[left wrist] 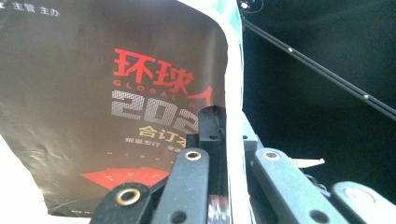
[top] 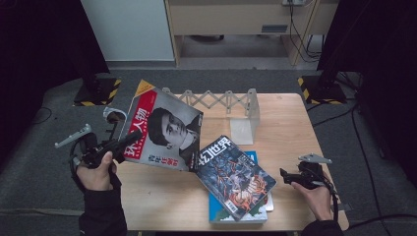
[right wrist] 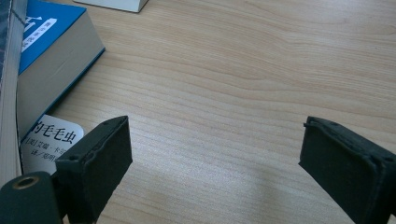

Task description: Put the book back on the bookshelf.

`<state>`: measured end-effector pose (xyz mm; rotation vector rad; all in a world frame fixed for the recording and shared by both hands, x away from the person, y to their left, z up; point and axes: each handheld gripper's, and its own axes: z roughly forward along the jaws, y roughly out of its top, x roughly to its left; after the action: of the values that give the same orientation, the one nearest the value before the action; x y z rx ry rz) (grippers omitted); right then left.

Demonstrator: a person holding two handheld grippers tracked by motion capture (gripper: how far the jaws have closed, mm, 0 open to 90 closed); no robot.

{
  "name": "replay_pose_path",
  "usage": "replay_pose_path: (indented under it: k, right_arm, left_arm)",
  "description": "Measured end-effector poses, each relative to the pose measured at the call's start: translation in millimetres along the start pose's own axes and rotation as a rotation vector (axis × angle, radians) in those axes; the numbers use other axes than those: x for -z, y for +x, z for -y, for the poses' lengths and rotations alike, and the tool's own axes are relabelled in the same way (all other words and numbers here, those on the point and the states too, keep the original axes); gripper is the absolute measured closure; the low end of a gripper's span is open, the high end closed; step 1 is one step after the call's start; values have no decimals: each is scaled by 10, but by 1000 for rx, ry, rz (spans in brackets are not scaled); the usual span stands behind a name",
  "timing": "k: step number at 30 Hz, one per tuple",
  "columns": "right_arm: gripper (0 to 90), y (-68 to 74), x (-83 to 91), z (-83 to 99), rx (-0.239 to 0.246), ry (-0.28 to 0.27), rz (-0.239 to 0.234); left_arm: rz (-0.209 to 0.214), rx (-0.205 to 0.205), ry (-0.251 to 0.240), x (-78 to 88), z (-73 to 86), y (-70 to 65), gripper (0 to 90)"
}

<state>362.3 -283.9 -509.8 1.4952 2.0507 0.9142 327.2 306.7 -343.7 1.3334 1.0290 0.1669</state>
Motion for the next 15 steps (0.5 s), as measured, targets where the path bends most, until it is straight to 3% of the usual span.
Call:
replay_pose_path:
  k: [9,15]
  right_arm:
    - [93,-2,0,-1,-3,0,-1]
    - [94,-1,-3,-1,2,2,-3]
  left_arm:
    - [-75,-43,25,91,-54,-4,863]
    - [-89,-45,60,135,-91,13,863]
